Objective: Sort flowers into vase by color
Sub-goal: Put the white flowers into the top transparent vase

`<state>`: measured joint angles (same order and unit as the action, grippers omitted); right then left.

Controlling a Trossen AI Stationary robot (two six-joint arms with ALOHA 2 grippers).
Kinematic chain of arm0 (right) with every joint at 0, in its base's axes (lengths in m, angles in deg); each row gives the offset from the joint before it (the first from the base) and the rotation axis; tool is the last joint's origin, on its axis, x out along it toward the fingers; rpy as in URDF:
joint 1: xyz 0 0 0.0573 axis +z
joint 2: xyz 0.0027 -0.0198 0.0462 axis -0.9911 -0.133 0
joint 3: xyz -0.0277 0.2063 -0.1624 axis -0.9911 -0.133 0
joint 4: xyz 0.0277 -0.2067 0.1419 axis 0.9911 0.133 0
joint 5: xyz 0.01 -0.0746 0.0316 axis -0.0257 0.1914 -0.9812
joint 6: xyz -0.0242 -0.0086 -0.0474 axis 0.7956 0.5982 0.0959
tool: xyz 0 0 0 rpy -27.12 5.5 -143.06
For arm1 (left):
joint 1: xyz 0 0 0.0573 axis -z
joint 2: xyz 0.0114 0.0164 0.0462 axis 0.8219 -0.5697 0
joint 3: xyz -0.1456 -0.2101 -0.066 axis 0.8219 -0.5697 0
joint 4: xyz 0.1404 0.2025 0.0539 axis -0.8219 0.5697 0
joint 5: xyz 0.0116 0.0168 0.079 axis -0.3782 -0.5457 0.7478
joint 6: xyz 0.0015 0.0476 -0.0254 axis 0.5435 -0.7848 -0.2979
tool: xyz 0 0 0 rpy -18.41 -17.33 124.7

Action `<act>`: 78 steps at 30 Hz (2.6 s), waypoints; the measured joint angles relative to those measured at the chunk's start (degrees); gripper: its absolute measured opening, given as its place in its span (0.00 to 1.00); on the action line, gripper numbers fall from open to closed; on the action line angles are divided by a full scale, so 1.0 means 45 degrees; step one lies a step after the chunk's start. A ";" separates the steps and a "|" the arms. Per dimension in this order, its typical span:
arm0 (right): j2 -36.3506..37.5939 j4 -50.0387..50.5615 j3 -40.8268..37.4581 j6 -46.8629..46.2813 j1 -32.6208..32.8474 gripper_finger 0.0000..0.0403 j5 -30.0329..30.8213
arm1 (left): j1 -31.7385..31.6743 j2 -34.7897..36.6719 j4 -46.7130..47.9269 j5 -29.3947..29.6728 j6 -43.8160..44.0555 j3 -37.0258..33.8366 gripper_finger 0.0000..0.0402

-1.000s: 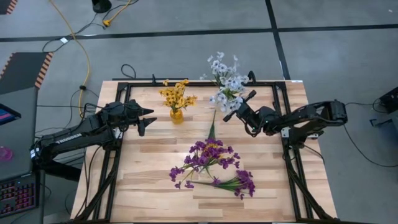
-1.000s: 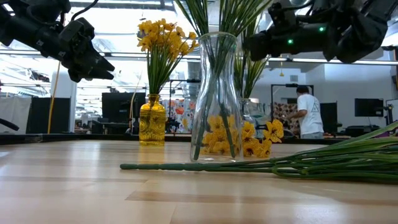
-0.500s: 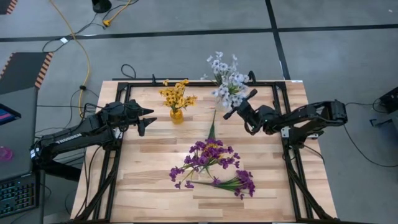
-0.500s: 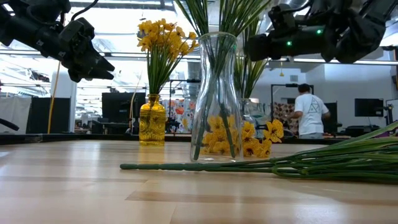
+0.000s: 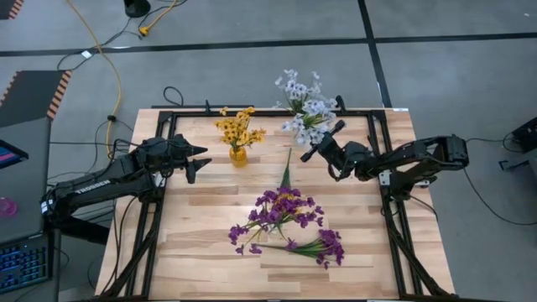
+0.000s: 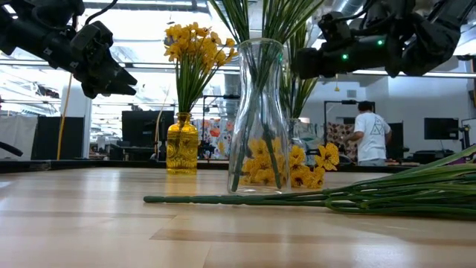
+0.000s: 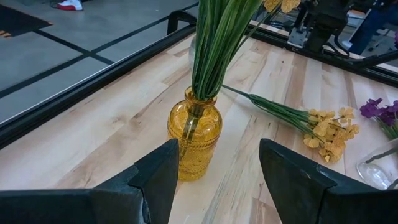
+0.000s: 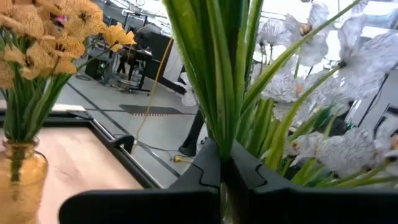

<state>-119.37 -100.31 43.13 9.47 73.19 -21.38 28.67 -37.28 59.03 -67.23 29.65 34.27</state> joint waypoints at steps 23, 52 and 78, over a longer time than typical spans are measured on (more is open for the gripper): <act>0.0005 0.1552 0.0005 -0.1757 0.0051 0.08 0.0418 | -0.0001 -0.0001 0.0003 -0.0005 0.0013 0.0001 0.52; 0.0066 0.4374 0.1846 -0.3839 0.0180 0.08 0.2348 | 0.0004 -0.0004 0.0001 -0.0005 0.0015 0.0000 0.52; 0.0073 0.7876 0.1836 -0.5677 0.0204 0.11 0.2351 | 0.0000 -0.0004 0.0005 -0.0005 0.0015 -0.0003 0.52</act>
<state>-119.04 -64.87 51.39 -16.08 74.10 -10.81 28.67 -37.30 59.05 -67.25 29.72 34.26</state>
